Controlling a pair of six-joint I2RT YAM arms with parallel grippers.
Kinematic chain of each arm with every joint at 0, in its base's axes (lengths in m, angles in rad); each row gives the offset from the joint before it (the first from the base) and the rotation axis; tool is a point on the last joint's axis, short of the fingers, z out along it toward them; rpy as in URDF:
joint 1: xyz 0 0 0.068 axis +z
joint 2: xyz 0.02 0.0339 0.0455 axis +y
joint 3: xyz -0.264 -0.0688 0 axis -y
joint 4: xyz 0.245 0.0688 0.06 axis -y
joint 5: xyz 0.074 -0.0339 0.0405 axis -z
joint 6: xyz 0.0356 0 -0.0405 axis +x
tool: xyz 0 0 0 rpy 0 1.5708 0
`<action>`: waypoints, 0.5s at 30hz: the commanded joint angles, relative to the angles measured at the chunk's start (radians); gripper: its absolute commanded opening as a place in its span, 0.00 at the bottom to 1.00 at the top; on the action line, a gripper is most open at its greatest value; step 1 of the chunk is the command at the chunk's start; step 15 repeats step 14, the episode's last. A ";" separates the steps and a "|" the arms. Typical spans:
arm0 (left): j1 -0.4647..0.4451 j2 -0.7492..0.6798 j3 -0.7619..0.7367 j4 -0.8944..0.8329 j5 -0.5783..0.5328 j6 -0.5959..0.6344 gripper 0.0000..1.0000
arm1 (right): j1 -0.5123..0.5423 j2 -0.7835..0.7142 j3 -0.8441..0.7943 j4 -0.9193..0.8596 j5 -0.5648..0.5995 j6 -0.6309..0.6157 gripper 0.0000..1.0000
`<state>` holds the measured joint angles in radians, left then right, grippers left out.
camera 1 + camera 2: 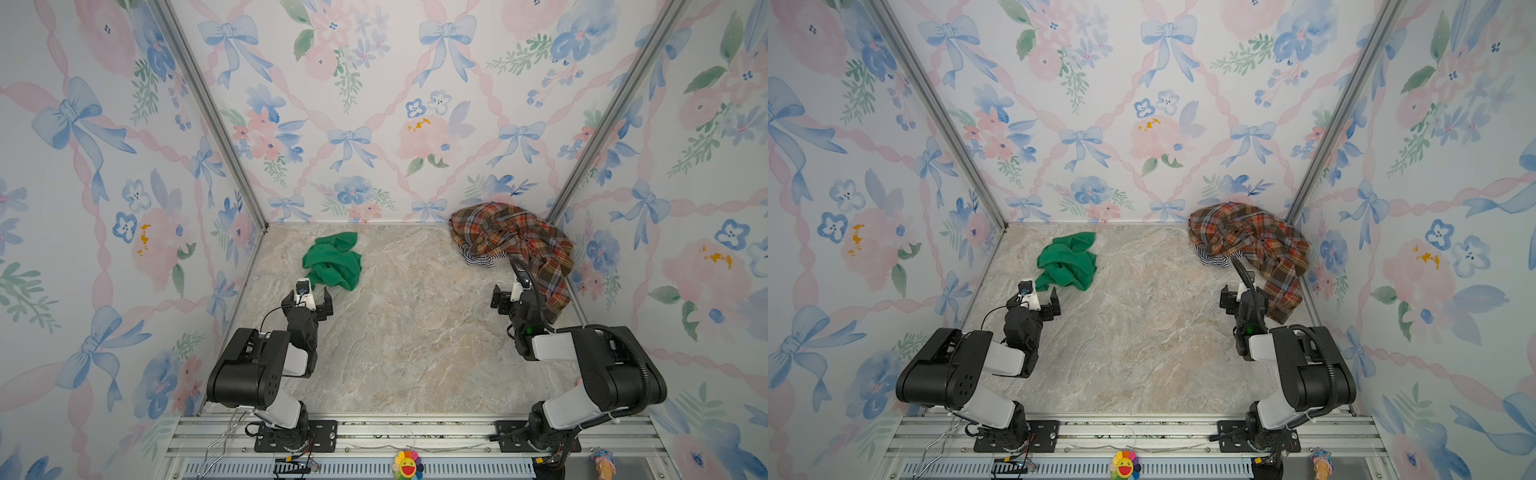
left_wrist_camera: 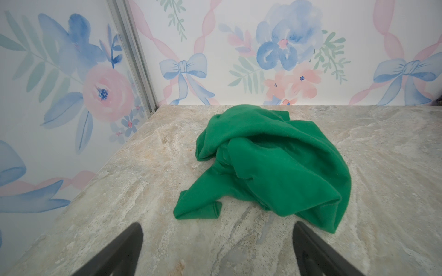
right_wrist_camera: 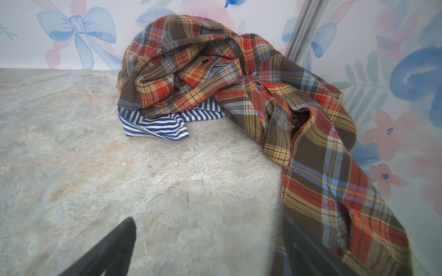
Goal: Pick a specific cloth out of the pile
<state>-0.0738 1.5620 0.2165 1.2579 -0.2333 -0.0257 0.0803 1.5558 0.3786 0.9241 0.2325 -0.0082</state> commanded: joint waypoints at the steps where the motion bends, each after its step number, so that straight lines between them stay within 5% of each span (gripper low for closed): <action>1: 0.014 0.009 0.016 -0.021 0.035 0.003 0.98 | 0.002 -0.008 0.006 -0.002 -0.001 0.009 0.97; 15: -0.019 0.006 0.004 -0.005 -0.013 0.022 0.98 | 0.001 -0.008 0.005 -0.002 0.001 0.010 0.97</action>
